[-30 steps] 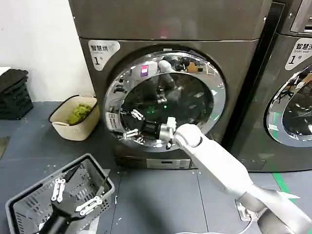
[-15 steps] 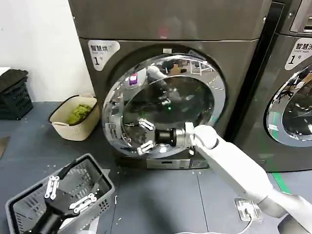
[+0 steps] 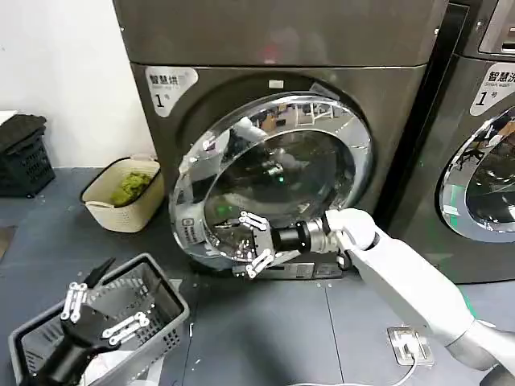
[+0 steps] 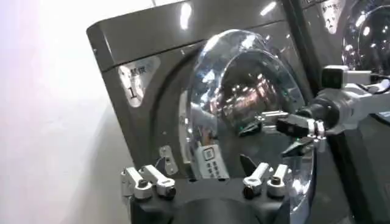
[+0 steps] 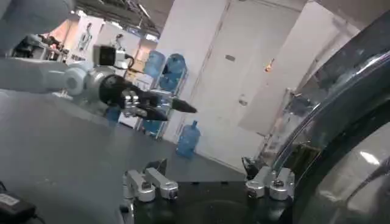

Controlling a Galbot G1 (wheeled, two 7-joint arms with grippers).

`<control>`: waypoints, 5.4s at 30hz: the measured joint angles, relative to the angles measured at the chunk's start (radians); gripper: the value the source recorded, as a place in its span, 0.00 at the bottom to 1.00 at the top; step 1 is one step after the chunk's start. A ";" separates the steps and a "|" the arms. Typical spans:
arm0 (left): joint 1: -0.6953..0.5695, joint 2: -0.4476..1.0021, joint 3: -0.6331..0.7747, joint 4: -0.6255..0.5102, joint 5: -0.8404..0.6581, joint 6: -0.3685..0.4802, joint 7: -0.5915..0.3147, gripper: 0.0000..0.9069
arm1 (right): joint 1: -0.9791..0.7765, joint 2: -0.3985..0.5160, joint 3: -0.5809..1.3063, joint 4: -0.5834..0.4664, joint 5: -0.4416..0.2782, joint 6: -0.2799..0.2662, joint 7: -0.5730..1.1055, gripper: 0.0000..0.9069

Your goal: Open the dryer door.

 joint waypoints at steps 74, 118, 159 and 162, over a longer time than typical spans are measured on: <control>-1.178 0.591 0.869 0.910 0.317 -0.632 0.109 1.00 | -1.468 0.472 1.740 0.703 0.159 0.142 -0.011 1.00; -1.482 0.317 1.359 0.930 0.248 -0.616 0.157 1.00 | -1.402 0.587 2.169 0.098 -0.547 -0.180 1.083 1.00; -1.710 -0.263 1.621 1.373 0.229 -0.463 0.129 1.00 | -1.411 0.648 2.320 0.059 -0.561 -0.236 1.176 1.00; -1.711 -0.296 1.621 1.409 0.231 -0.445 0.123 1.00 | -1.409 0.648 2.327 0.059 -0.559 -0.244 1.190 1.00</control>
